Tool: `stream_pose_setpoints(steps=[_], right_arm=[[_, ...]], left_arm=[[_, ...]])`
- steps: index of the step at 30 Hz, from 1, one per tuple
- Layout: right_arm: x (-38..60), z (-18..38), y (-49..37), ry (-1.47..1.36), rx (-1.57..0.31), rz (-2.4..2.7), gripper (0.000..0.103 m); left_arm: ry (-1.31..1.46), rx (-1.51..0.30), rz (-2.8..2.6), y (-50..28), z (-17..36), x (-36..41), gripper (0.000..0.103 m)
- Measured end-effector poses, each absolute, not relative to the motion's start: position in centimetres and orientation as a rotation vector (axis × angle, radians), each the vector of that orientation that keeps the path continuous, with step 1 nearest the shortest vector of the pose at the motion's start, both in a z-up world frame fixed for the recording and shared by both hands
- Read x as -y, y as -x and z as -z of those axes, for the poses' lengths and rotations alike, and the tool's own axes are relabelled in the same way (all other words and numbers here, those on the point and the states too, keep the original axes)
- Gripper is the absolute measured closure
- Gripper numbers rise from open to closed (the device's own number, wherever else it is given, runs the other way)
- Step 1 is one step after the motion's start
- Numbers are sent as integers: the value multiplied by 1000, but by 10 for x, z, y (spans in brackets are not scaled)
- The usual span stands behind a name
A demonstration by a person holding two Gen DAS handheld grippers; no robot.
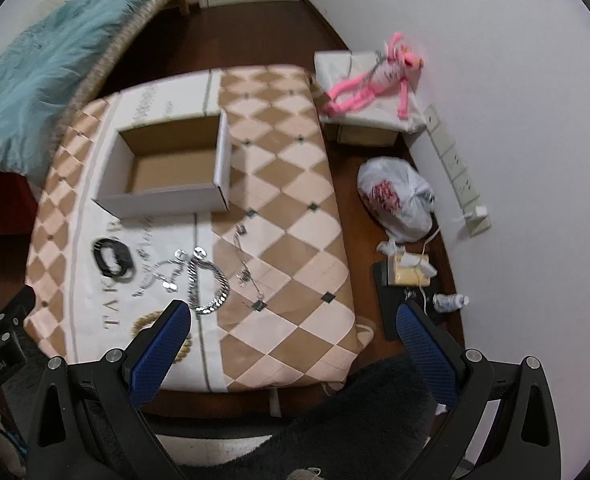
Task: Organize jewelry
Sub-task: 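Grasp the wooden bead bracelet with the left tool while the right tool grasps the thick silver chain bracelet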
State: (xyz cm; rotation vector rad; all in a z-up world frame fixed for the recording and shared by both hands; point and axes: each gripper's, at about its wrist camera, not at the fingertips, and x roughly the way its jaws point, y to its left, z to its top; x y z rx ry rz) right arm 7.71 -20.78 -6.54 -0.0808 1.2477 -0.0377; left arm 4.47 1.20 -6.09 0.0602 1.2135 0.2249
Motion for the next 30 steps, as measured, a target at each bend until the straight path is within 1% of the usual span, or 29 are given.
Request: stream_pose_setpoints(steps=[2,5,6,7,8,10,12,14,16,18,22,23,24,25,26,27,28,29,30], right_arm=[[211,88,-81,79,-1275,47,3],[215,124,-87,83,-1319,54,17],[217,138,-88,86,-1344,57,25],[218,145,-87,84,-1357,60,27],[220,156,-87,78,-1370,66,27],[223,171,-86,73,-1389,71,31],[226,185,-85,70,-1409,79,32],[227,197,-84,66,-1429,80,38],[228,206,-82,62,-1445,85,44],[229,213,-79,51,-1455,81,47],[232,220,-77,45,-1460,84,47],[233,221,-77,46,-1461,85,47],[234,222,-78,46,-1461,85,47],[234,223,-78,48,-1462,85,47],[233,222,-78,50,-1462,84,47],[233,223,-80,52,-1462,84,47],[233,224,-80,52,-1462,83,47],[231,223,-81,53,-1462,83,47],[230,222,-82,54,-1461,83,47]], left_arm=[[-73,-1259,-218,-48,85,-12,1],[-64,-1321,-194,-49,116,-11,1],[-59,-1350,-179,-49,130,-8,1],[-56,-1367,-170,-49,139,-6,2],[-57,-1375,-166,-48,144,-4,4],[-49,-1407,-140,-48,159,2,11],[-45,-1438,-113,-48,173,8,21],[-36,-1458,-94,-48,182,13,27],[-42,-1476,-87,-48,191,18,27],[-38,-1484,-75,-48,196,21,27],[-35,-1482,-51,-49,204,24,29],[-32,-1475,-43,-49,204,24,32],[-23,-1462,-32,-49,204,25,40],[-11,-1456,-16,-50,203,26,44],[-5,-1445,-2,-50,202,27,54],[-10,-1439,2,-54,200,31,66],[-25,-1427,10,-55,199,35,72],[-40,-1422,19,-57,197,39,82],[-47,-1422,23,-58,196,41,90]])
